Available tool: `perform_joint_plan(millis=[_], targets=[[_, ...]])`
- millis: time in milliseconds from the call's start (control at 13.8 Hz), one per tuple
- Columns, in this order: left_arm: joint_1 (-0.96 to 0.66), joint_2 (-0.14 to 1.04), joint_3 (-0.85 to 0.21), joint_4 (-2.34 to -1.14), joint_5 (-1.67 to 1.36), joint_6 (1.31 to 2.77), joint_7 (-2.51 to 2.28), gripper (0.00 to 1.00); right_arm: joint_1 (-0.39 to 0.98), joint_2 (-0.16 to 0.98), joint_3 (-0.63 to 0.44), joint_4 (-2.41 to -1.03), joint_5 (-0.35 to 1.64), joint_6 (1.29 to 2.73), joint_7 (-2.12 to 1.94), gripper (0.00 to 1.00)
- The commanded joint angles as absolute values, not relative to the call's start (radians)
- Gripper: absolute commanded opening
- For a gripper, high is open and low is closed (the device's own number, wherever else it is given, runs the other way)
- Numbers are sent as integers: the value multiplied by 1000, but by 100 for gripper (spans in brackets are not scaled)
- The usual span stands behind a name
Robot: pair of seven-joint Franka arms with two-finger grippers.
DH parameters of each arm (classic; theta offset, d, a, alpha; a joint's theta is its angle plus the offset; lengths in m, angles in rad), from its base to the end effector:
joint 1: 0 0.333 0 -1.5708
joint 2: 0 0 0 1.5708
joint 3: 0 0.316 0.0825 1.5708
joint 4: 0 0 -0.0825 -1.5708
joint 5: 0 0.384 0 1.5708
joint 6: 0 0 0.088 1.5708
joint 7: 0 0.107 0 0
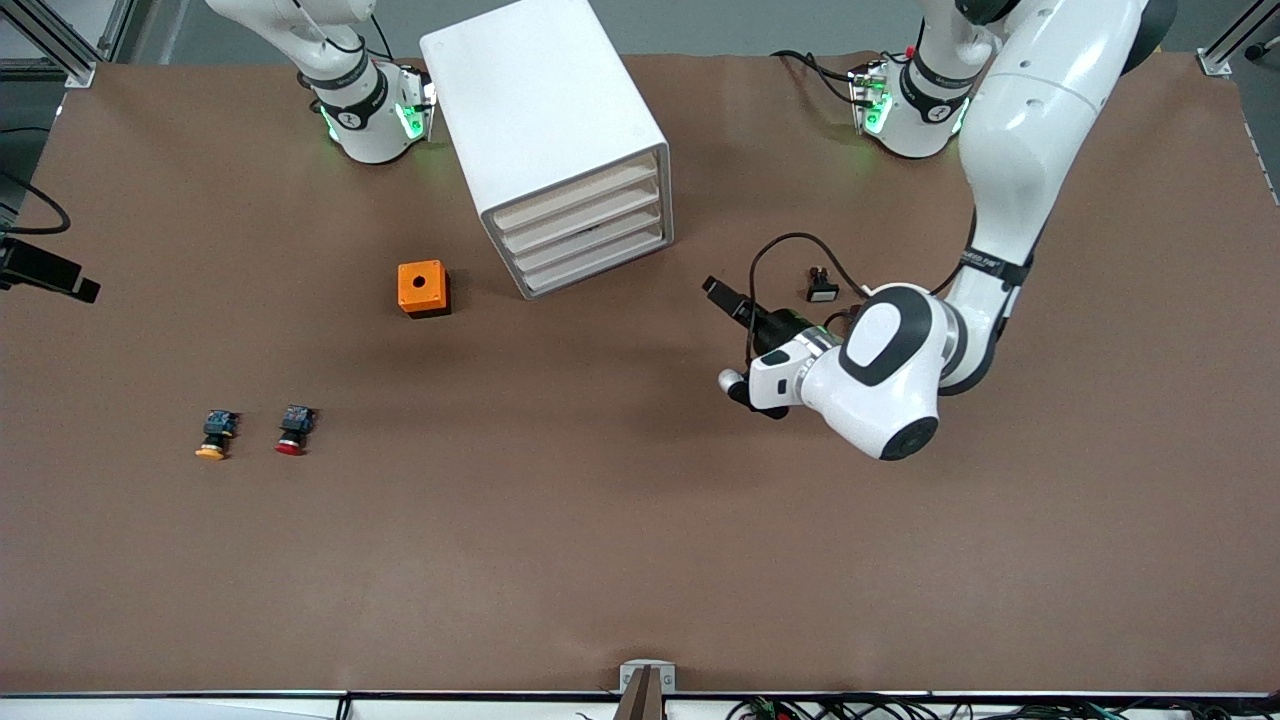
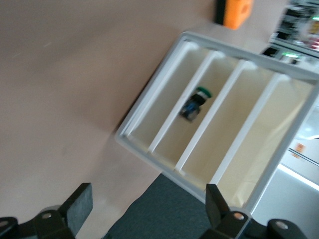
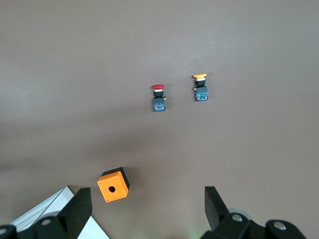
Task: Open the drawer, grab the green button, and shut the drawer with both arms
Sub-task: 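Reach the left gripper to the drawer front and grasp it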
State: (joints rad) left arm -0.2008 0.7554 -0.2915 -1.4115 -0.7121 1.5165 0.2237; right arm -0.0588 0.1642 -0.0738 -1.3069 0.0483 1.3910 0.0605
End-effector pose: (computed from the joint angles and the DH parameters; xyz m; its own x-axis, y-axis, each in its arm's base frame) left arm 0.5716 -0.3469 0.2733 0.6845 -0.6143 -0.3926 -0.0852 -0.6022 0.7937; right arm 0.5821 -0.0675 0.6382 0.9797 -0.1829 -0.0815 -0.1859 -0.9821 -0.0311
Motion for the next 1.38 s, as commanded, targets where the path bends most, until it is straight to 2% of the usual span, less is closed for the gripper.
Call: perform_joint_plan(millis=[0,145,362,869,1086,1303], targets=[[-224,791,-296,-1439,-787,1593,327,100,-78,166,-57,-1298,46,1385,61,100],[-229,845,-296,-1445,-877,1603,439,100,-78,166,-57,-1298,46,1385,61,100],[-284,861,-296,-1494,-977,1655,555,100,-77,166,-57,-1298,46,1385,61,100],[-409,928,-296,-1523,-1094,1758,745,100,-77,166,-55,-1298,48,1385,63,100],[-448,934,-296,-1571,-1144,1798,817,96,-77,166,-55,-1298,48,1387,63,100],[-485,934,-296,-1598,-1190,1836,862,85,-75,166,-55,-1298,48,1385,64,100]])
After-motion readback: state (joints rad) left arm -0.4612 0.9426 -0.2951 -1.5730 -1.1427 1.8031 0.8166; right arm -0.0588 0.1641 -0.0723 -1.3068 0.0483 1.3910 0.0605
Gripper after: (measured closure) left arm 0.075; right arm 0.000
